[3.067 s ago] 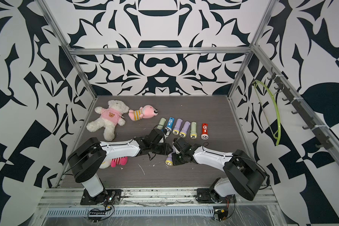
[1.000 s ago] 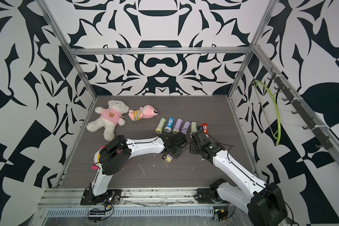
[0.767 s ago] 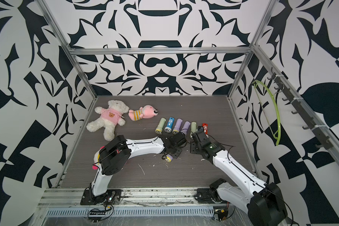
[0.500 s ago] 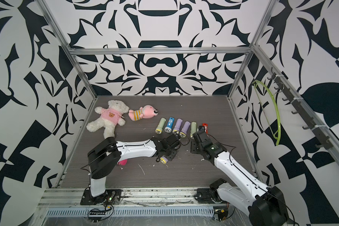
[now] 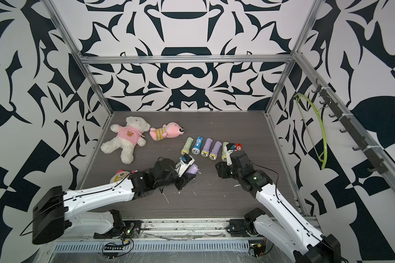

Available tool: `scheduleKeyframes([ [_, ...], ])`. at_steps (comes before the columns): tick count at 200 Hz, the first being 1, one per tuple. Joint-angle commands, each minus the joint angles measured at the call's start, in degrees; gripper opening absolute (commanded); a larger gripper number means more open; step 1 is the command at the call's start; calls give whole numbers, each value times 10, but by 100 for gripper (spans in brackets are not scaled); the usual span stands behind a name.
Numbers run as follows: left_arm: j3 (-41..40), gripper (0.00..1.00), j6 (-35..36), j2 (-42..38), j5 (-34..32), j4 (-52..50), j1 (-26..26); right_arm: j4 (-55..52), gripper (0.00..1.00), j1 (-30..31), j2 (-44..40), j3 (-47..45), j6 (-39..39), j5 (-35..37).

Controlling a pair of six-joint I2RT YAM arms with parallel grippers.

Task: Close the plug at the bottom of the flashlight
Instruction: Close the plug of the flashlight.

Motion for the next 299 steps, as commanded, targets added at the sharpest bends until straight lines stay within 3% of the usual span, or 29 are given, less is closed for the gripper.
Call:
scheduleKeyframes([
  [1,-38,40,37,-89,50,62,5,59,58,-2,-7,43,-28,-126],
  [38,-74,44,56,-224,82,28,10,67,53,-1,39,104,-31,-276],
  [73,-65,44,56,-284,109,-39,14,96,47,13,95,160,-21,-393],
  [128,-74,43,47,-322,117,-66,27,68,47,170,146,256,-98,-356],
  [147,-74,43,40,-327,129,-67,35,67,47,199,161,275,-110,-356],
  [200,-79,43,31,-343,149,-71,55,70,47,208,180,289,-123,-396],
  [299,-81,43,26,-331,173,-61,65,72,43,213,205,302,-128,-402],
])
